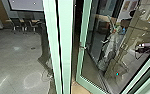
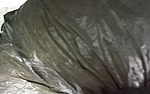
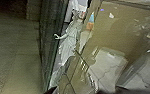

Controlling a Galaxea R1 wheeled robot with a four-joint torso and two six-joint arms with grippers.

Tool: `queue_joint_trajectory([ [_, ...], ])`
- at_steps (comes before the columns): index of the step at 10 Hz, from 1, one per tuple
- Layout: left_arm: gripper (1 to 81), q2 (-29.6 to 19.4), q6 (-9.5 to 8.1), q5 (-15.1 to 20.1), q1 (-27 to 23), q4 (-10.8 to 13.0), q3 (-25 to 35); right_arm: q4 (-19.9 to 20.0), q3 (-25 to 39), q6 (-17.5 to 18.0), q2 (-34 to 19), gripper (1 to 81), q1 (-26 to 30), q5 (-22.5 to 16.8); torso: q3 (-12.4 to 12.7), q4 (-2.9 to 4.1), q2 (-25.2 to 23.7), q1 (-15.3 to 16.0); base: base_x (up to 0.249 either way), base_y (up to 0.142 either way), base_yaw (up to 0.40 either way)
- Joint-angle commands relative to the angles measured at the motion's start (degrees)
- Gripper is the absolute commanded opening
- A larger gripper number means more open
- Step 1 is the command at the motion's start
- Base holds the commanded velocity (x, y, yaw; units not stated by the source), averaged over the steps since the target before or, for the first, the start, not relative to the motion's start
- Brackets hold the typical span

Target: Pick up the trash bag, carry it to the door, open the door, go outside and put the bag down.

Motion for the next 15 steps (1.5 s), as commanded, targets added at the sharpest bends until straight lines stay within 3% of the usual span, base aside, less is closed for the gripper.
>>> queue_joint_trajectory([
  [1,1.0,-0.1,-0.06,4.4,-2.2,-0.6,0.2,-3.6,-7.3,-0.6,2.7,81.1,9.1,2.1,0.0,0.0,0.0,0.0,0.0,0.0,0.0],
  [4,1.0,-0.1,-0.15,4.3,-2.0,-0.7,0.2,-4.7,-17.6,-1.5,9.9,81.1,9.3,4.5,0.0,-0.02,0.0,-0.1,0.0,0.0,0.0],
  [10,1.0,-0.1,-0.15,4.4,-2.0,-1.1,0.2,-4.5,-18.8,-1.4,11.5,81.1,9.0,6.0,0.0,-0.04,0.0,-0.1,0.0,0.0,0.0],
  [15,1.0,-0.1,-0.15,4.4,-1.8,-1.9,0.2,-3.6,-25.4,-1.2,17.2,81.1,9.4,8.7,0.0,-0.04,0.0,-0.1,0.0,0.0,0.0],
])
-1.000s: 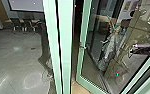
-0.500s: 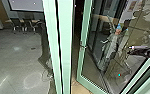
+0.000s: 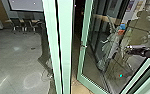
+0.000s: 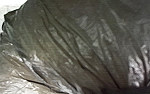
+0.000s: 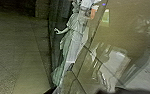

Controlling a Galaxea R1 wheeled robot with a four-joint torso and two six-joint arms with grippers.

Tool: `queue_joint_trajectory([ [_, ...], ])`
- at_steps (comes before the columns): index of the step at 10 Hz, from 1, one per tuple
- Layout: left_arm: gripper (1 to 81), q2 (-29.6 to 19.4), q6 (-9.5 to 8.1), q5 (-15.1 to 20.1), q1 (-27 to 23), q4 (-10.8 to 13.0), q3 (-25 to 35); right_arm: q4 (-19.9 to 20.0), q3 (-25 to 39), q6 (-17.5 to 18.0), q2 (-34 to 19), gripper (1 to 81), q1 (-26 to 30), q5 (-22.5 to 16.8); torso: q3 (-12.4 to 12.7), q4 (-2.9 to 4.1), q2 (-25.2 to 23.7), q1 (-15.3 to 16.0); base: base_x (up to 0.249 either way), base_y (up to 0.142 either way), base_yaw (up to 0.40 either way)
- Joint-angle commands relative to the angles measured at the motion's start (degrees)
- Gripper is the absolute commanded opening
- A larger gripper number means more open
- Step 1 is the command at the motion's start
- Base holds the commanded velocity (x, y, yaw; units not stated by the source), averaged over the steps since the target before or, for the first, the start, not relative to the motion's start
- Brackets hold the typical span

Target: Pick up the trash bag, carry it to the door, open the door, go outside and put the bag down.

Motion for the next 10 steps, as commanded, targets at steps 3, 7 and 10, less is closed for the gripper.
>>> queue_joint_trajectory([
  [3,1.0,0.1,0.05,4.2,-1.5,-0.9,0.2,-5.3,-3.5,-0.9,1.1,81.1,12.3,5.8,0.0,0.0,0.0,0.0,0.0,0.0,0.0],
  [7,1.0,0.1,0.05,4.1,-1.2,-1.0,0.2,-5.4,-5.9,-0.7,0.3,81.1,11.3,6.1,0.0,0.0,0.0,0.1,0.0,0.0,0.0],
  [10,1.0,0.2,0.05,4.1,-1.2,-0.9,0.2,-5.2,-5.7,-0.7,-2.9,81.1,11.2,7.0,0.0,0.0,0.0,0.1,0.0,0.0,0.0],
])
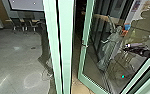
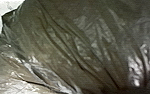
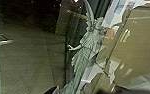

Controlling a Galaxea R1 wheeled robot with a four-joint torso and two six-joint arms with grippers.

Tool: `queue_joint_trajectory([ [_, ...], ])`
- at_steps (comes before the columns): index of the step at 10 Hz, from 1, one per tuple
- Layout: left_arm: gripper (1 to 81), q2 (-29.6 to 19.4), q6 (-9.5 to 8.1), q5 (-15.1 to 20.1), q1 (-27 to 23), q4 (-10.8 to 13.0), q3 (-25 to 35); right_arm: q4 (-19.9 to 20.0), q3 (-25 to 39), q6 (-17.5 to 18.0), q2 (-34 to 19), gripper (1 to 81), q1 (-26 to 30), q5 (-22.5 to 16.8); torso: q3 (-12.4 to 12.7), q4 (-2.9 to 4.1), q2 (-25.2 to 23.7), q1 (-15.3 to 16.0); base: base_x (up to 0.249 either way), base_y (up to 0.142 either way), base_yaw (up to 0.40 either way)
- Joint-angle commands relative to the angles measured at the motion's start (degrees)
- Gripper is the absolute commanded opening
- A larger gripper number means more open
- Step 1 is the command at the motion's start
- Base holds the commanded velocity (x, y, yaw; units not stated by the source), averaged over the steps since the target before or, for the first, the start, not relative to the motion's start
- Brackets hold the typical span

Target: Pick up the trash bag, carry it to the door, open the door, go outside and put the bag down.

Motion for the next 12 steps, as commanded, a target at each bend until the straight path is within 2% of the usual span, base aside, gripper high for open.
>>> queue_joint_trajectory([
  [1,1.0,0.2,0.05,4.4,-2.0,-0.7,0.2,-2.2,-2.3,0.0,-5.6,81.1,11.0,-3.7,0.0,0.0,0.0,0.0,0.0,0.0,0.0],
  [6,1.0,0.6,0.14,4.4,-1.9,-0.6,0.2,-1.8,-1.8,-0.1,-8.6,81.1,11.3,-3.7,0.0,0.0,0.0,0.0,0.0,0.0,0.0],
  [9,1.0,0.6,0.14,4.5,-1.9,-0.3,0.2,-1.4,0.2,-0.1,-12.3,81.1,10.6,-3.7,0.0,0.02,0.0,0.0,0.0,0.0,0.0],
  [12,1.0,0.7,0.23,4.5,-1.9,-0.4,0.2,0.1,1.1,-0.1,-12.2,81.1,10.5,-3.9,0.0,0.02,0.0,0.0,0.0,0.0,0.0],
])
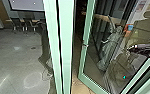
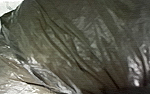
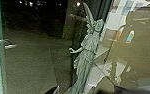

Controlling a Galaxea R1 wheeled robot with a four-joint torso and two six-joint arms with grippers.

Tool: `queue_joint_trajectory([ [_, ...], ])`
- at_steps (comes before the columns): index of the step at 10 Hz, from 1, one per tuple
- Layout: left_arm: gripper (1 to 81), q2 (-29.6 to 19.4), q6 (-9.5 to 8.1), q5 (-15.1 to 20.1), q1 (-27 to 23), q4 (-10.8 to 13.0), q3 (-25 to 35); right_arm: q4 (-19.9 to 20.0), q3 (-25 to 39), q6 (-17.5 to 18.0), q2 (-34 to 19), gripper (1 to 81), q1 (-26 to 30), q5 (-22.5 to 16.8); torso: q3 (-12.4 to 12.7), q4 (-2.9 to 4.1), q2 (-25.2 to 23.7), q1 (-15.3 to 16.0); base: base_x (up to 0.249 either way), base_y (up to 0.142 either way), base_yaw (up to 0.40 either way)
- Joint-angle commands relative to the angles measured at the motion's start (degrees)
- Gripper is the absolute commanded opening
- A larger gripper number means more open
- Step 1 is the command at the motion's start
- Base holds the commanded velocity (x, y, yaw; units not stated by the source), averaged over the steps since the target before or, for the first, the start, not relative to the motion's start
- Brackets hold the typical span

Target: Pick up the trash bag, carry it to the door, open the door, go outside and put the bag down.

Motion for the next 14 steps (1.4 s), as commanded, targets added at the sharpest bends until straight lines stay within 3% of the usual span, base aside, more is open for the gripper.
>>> queue_joint_trajectory([
  [1,1.0,0.1,0.23,4.3,-1.5,-0.5,0.3,-1.8,-3.8,-0.2,-5.3,81.1,11.5,-9.1,0.0,0.0,0.0,0.0,0.0,0.0,0.0],
  [14,1.0,0.8,0.58,4.3,-1.5,-0.1,0.3,-0.7,3.5,-0.2,-19.4,81.1,10.7,-9.8,0.0,0.0,0.0,0.0,0.0,0.0,0.0],
])
